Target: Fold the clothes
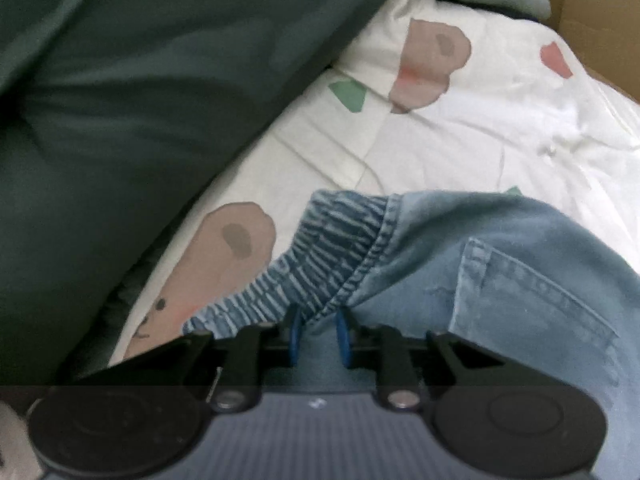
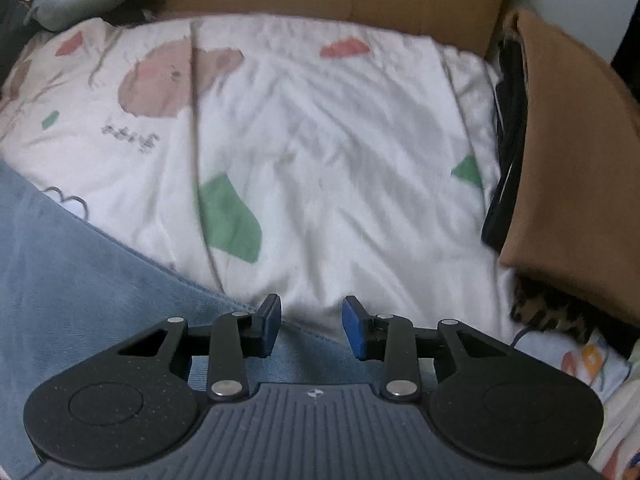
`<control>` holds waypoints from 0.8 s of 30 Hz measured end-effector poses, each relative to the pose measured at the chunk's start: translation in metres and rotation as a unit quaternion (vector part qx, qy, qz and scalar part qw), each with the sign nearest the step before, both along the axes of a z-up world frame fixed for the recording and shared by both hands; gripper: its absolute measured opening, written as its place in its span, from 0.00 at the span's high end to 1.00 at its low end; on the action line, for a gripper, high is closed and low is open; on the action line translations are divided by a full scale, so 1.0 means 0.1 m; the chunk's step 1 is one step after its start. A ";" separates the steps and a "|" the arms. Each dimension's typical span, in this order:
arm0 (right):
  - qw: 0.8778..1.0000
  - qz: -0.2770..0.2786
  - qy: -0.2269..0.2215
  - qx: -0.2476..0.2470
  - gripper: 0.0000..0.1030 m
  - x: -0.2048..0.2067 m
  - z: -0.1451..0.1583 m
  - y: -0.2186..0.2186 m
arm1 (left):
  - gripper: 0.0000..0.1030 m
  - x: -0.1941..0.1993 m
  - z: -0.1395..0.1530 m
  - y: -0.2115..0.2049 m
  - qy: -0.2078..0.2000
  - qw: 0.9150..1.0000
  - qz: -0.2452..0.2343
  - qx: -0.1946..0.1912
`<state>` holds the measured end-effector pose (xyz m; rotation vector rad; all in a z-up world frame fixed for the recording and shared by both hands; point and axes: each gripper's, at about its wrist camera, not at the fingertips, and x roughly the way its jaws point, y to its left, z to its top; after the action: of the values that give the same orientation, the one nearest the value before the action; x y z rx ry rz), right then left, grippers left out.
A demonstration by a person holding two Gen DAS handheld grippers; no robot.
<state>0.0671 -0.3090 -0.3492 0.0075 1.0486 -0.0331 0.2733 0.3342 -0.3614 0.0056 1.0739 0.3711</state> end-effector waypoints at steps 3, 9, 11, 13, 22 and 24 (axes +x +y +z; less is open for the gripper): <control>1.000 0.013 -0.003 0.000 0.60 -0.11 0.15 -0.01 | 1.00 0.14 -0.05 0.06 -0.006 1.000 -0.003 0.002; 0.999 0.025 0.031 -0.009 0.60 -0.43 0.19 -0.06 | 1.00 0.43 0.01 0.21 0.012 0.999 0.038 -0.013; 0.999 0.022 0.041 -0.006 0.60 -0.52 0.19 -0.09 | 1.00 0.44 0.10 0.24 0.008 0.999 0.036 -0.013; 0.998 0.017 0.053 0.009 0.60 -0.61 0.18 -0.14 | 0.99 0.40 0.25 0.29 -0.001 0.999 0.031 -0.021; 0.997 -0.033 0.069 0.026 0.58 -0.89 0.12 -0.36 | 0.87 -0.03 0.75 0.30 -0.008 0.998 0.010 -0.057; 0.996 -0.041 0.071 0.028 0.57 -0.92 0.11 -0.39 | 0.87 -0.16 0.78 0.26 0.008 0.997 0.014 -0.077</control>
<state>-0.0251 -0.3481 -0.3383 0.1001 1.1899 -0.0806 0.2569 0.3598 -0.2834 -0.1438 1.1174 0.3129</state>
